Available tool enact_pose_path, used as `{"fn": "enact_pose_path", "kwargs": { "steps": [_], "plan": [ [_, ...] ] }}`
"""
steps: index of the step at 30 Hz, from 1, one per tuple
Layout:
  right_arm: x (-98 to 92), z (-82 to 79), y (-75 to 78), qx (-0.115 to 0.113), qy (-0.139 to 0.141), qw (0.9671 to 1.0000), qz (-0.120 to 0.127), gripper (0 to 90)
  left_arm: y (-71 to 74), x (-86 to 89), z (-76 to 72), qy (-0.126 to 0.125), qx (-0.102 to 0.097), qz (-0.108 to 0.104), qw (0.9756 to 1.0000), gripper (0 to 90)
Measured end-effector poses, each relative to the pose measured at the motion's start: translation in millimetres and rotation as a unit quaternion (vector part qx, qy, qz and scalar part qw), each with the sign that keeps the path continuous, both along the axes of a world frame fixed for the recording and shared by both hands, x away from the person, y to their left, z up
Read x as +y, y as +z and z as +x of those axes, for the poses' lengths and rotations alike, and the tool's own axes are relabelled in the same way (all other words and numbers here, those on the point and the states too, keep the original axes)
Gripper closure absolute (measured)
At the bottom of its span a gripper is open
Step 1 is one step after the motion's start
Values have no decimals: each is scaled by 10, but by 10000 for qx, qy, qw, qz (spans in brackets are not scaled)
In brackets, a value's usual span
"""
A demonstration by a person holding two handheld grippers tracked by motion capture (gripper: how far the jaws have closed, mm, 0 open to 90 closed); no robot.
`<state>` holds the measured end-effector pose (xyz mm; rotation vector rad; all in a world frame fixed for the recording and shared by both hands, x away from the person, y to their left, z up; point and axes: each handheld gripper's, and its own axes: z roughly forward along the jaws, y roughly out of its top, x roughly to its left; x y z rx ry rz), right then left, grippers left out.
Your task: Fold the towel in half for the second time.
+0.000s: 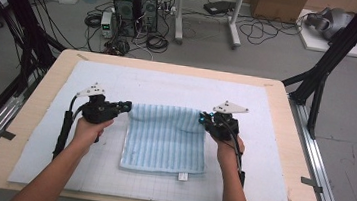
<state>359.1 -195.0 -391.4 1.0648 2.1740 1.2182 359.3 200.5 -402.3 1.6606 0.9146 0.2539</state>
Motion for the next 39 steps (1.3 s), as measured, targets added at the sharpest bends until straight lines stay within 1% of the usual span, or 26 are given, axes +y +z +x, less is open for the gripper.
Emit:
{"fn": "enact_pose_path", "kwargs": {
  "steps": [3,4,6,8,9,10,14,16,17,19,21,24,25,27,30,31,32,33,34,35,36,38,39],
  "plan": [
    [-20,-127,-13,-56,76,10000,-30,833,-10,-6,-101,-109,-5,97,9999,868],
    [-25,-167,-21,-60,88,9999,-28,833,-14,-12,-137,-147,-49,123,9998,868],
    [-39,-237,-43,-77,121,9999,-23,832,-30,-17,-202,-187,-50,91,9998,868],
    [-50,-299,-75,-60,132,9999,-18,832,-51,-20,-264,-214,-71,117,9997,868],
    [-58,-329,-91,-49,135,9999,-25,832,-62,-21,-291,-241,-51,115,9996,868],
    [-67,-358,-108,-62,133,9999,12,832,-70,-19,-322,-277,-62,124,9995,868],
    [-98,-475,-170,-74,146,9998,94,830,-103,-2,-448,-326,-44,10,9995,868],
    [-112,-519,-181,-57,137,9998,160,829,-116,-3,-504,-389,-31,39,9992,868],
    [-117,-535,-185,-58,141,9997,193,829,-118,-2,-531,-401,-15,-10,9992,868],
    [-125,-580,-186,-108,168,9996,200,828,-119,1,-576,-424,-23,-33,9991,868],
    [-139,-630,-192,-145,186,9993,274,827,-122,14,-615,-428,2,-91,9990,868],
    [-151,-708,-212,-182,224,9992,285,823,-145,26,-697,-473,11,-91,9988,867],
    [-155,-740,-225,-210,230,9991,276,822,-158,27,-729,-496,12,-54,9988,867],
    [-161,-808,-261,-187,247,9991,277,821,-202,21,-797,-523,54,-45,9986,866],
    [-168,-893,-318,-163,289,9992,230,818,-260,10,-869,-568,72,24,9984,866],
    [-166,-923,-330,-132,288,9993,197,818,-280,6,-898,-573,102,-16,9983,865],
    [-162,-951,-342,-155,306,9993,169,818,-295,2,-923,-585,115,-6,9982,865],
    [-162,-977,-351,-169,325,9992,166,818,-308,-1,-944,-606,106,39,9981,865],
    [-161,-997,-358,-136,347,9992,165,818,-321,-1,-965,-629,114,70,9979,864],
    [-159,-1017,-360,-159,361,9992,62,817,-332,-1,-972,-629,130,72,9979,864],
    [-160,-1032,-363,-127,358,9993,41,815,-345,2,-983,-628,144,64,9979,863],
    [-165,-1056,-375,-164,382,9991,9,810,-365,10,-1008,-620,177,64,9979,863],
    [-164,-1071,-386,-128,382,9992,1,809,-373,13,-1019,-628,174,52,9979,863]
  ]
}}
